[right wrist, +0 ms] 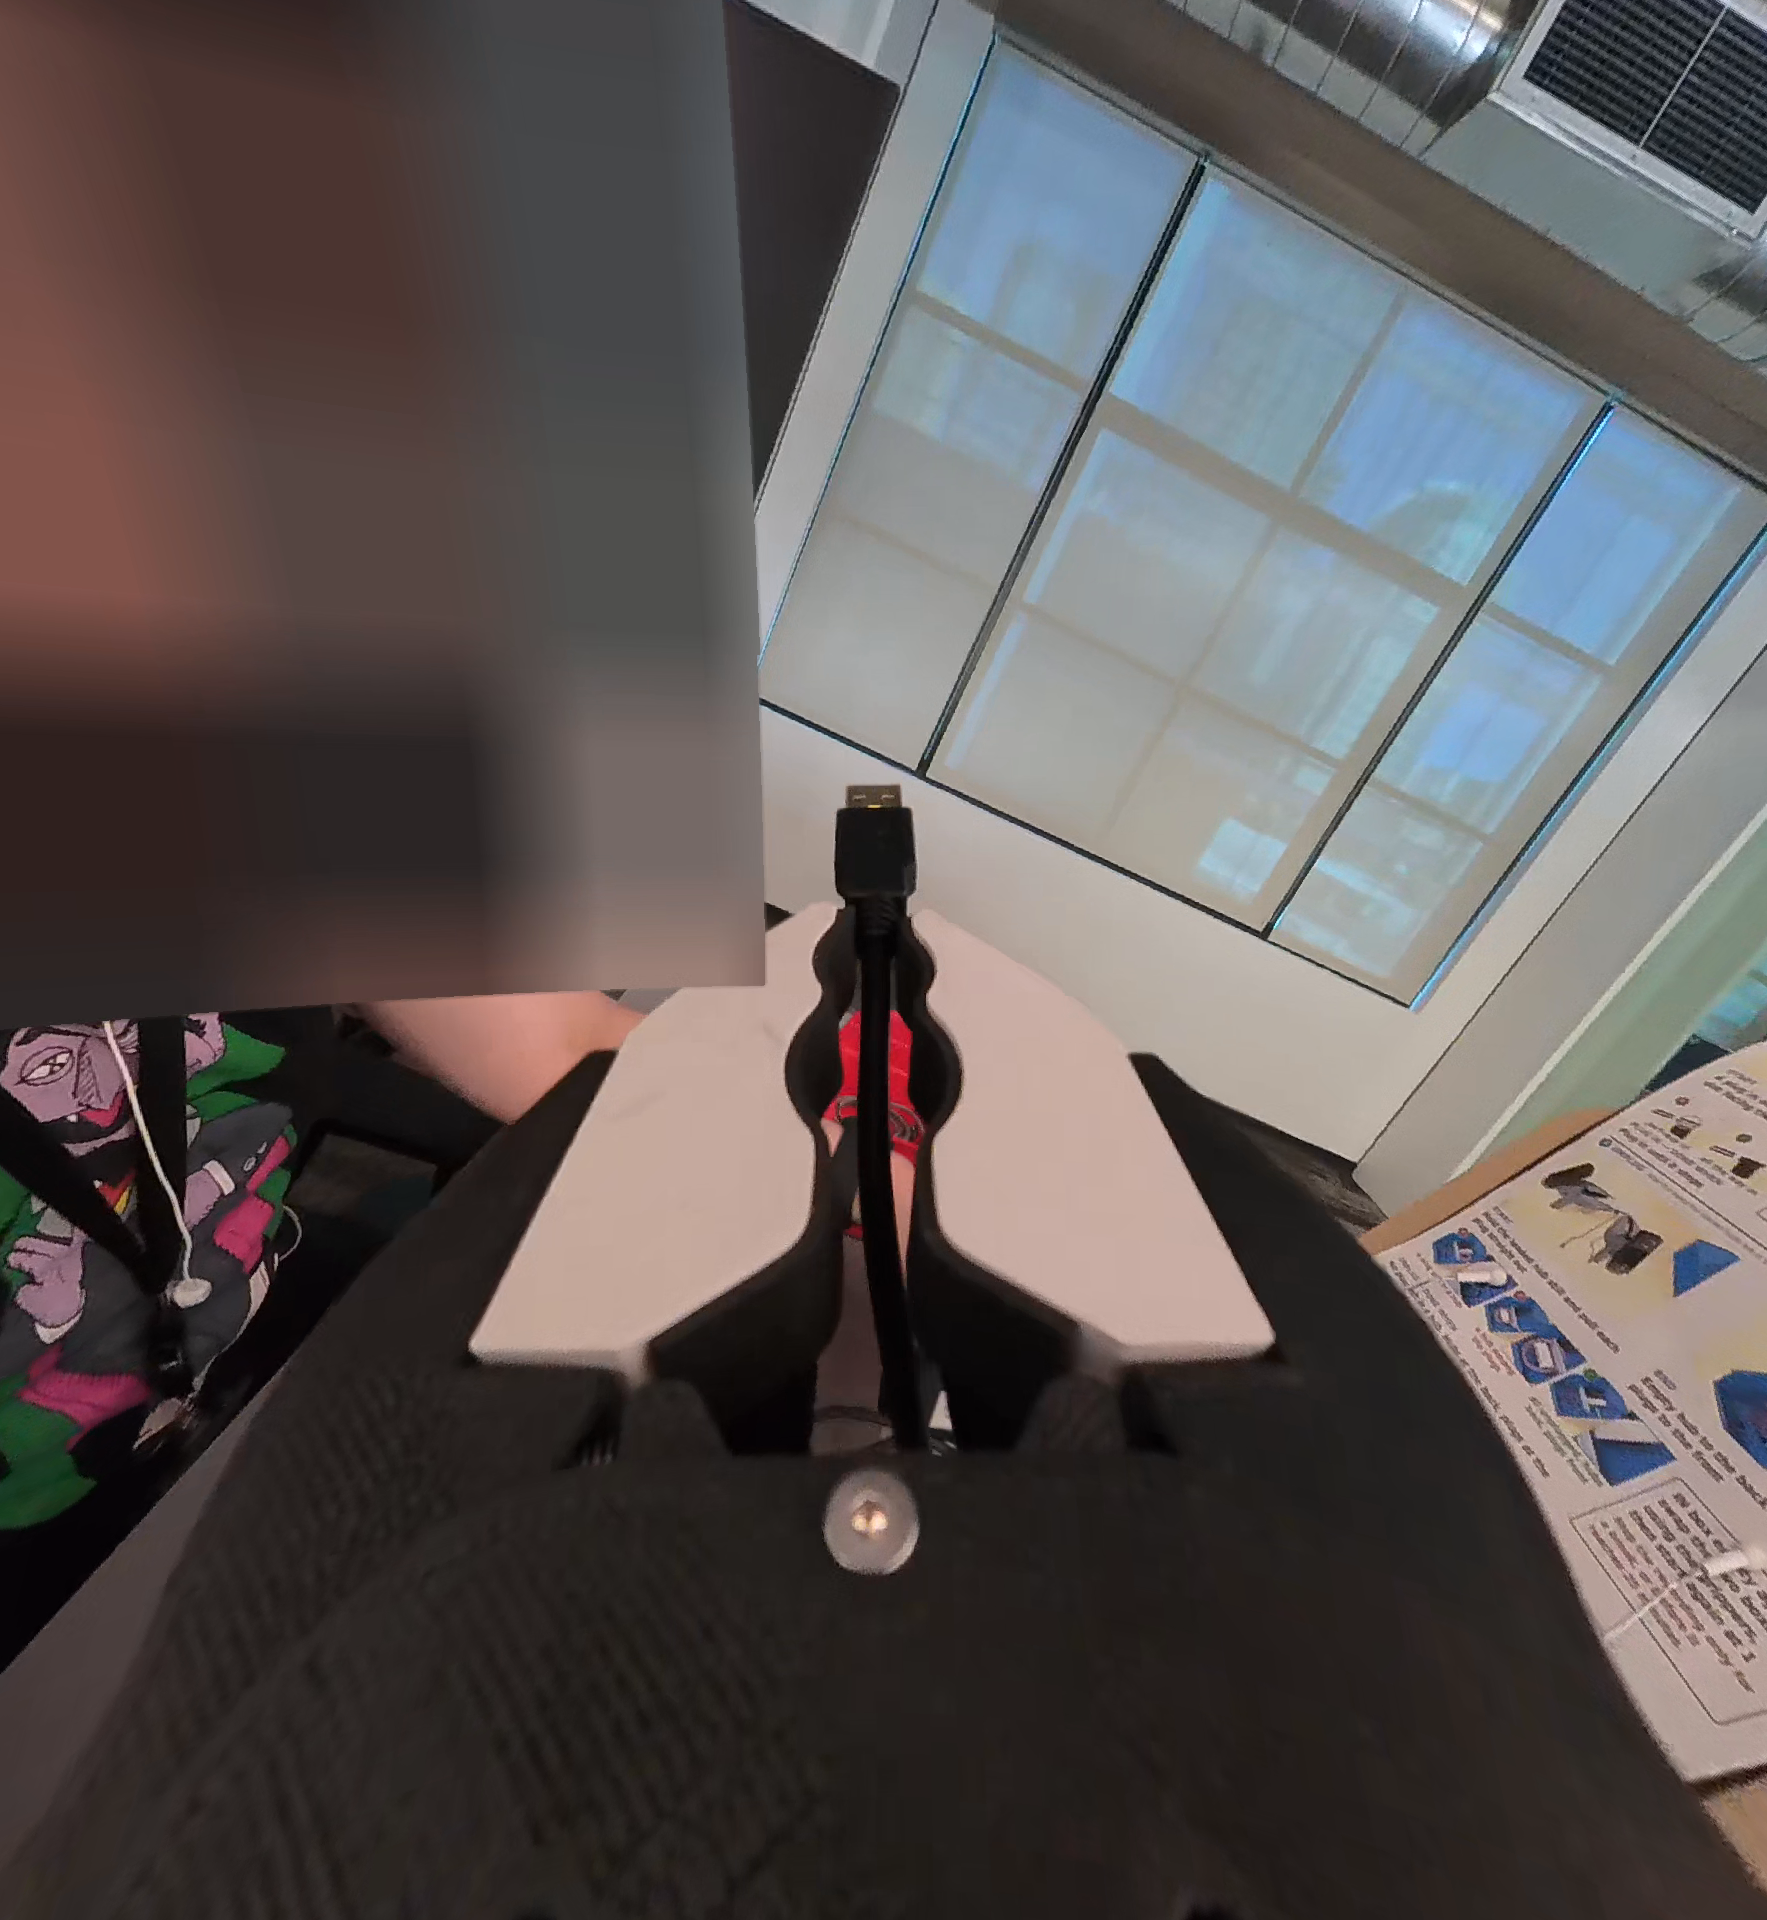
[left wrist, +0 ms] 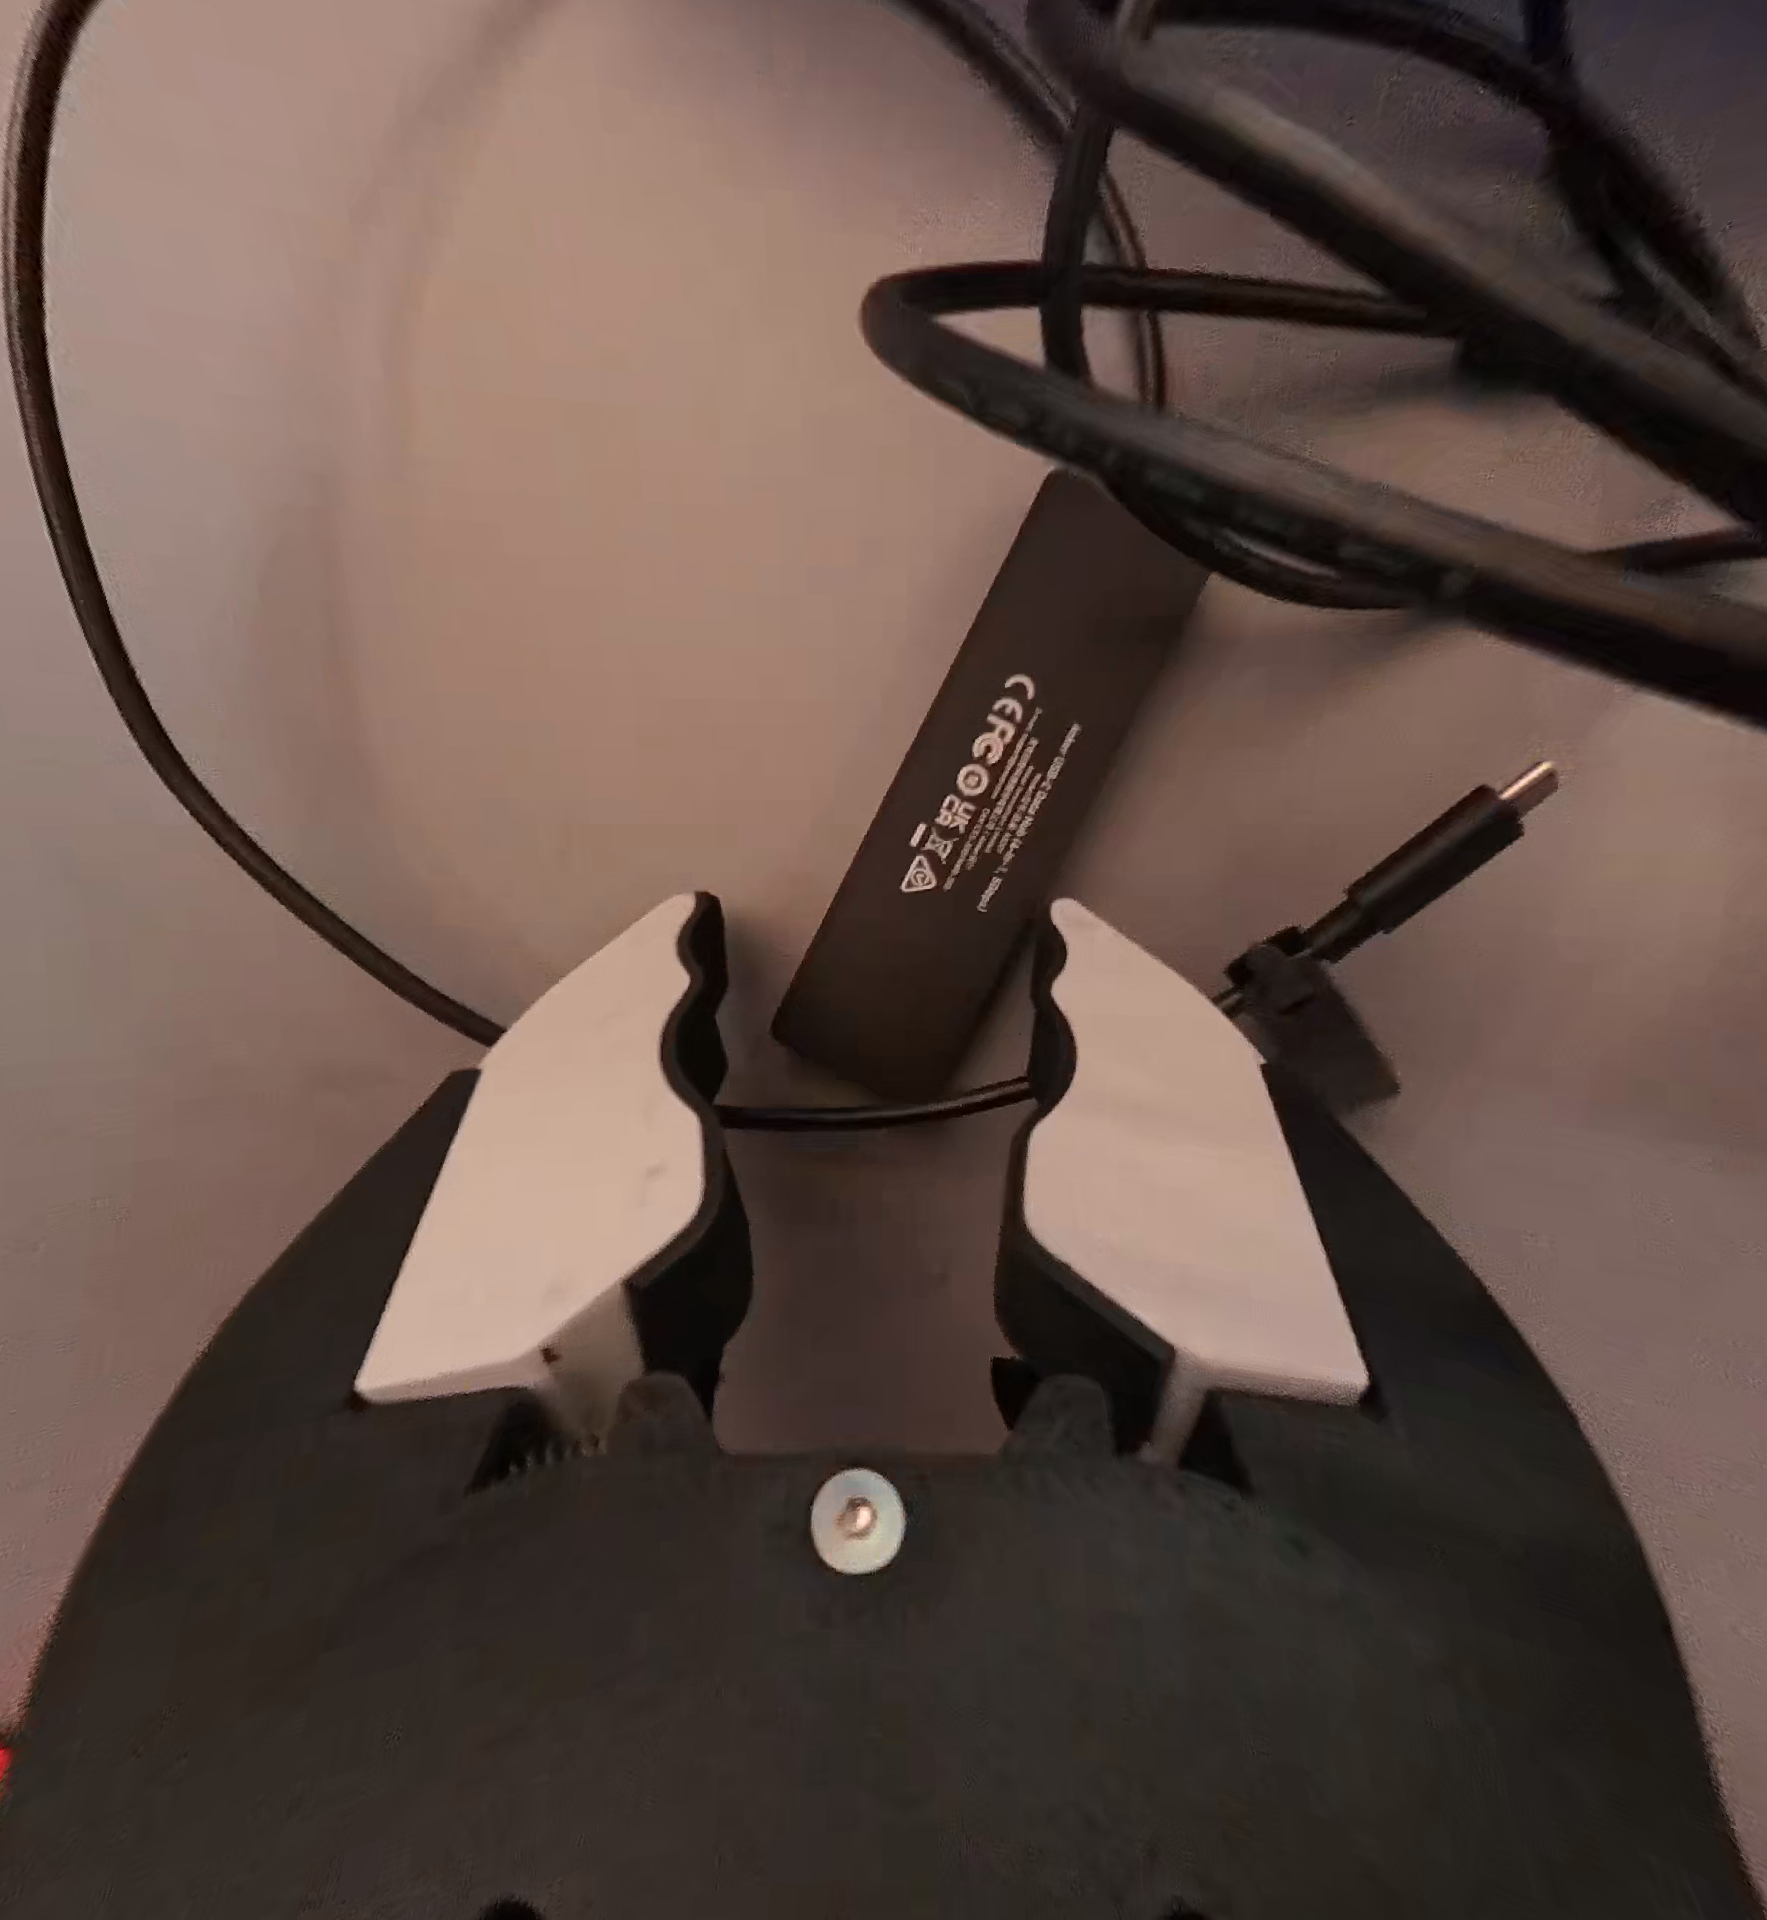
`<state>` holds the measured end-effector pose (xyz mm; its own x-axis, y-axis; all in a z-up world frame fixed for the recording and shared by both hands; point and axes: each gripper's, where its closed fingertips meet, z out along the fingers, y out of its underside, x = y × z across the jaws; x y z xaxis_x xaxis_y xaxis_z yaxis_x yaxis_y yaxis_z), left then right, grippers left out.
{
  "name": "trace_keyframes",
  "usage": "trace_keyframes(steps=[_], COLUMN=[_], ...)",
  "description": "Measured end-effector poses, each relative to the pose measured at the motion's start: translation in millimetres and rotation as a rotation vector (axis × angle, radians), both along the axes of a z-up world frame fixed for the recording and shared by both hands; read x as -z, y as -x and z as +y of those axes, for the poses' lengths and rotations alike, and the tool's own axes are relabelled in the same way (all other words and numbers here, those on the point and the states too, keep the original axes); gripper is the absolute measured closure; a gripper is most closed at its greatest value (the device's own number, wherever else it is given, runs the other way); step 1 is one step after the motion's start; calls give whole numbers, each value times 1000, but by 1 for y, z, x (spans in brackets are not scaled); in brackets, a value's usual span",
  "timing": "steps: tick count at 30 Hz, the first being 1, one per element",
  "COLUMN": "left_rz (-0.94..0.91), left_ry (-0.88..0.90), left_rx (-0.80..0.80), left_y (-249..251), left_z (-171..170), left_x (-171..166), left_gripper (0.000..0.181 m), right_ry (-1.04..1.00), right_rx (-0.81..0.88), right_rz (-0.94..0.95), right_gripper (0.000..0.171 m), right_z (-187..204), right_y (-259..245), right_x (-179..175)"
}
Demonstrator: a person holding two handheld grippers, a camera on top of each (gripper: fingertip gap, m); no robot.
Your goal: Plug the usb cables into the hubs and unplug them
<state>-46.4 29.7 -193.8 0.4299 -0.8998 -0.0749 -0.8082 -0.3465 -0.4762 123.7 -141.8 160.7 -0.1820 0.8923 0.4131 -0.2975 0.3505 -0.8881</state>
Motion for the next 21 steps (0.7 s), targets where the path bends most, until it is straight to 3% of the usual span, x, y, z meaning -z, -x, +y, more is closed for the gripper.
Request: trace_keyframes(steps=[5, 9, 14, 21], left_rz=[-31, -119, -396, -890], left_ry=[82, 223, 349, 488], left_rx=[-13, -175, -339, -525], left_y=[-3, -7, -10, 13], left_z=[-6, -5, -1, 13], left_x=[3, -1, -25, -95], left_gripper=[143, 144, 146, 147], right_ry=[-1, 9, 51, 117], right_rx=[6, 28, 63, 151], right_rz=[-8, -29, -63, -138], right_gripper=[163, 164, 164, 164], right_z=[3, 9, 23, 48], right_y=[1, 4, 5, 8], right_x=[2, 6, 13, 27])
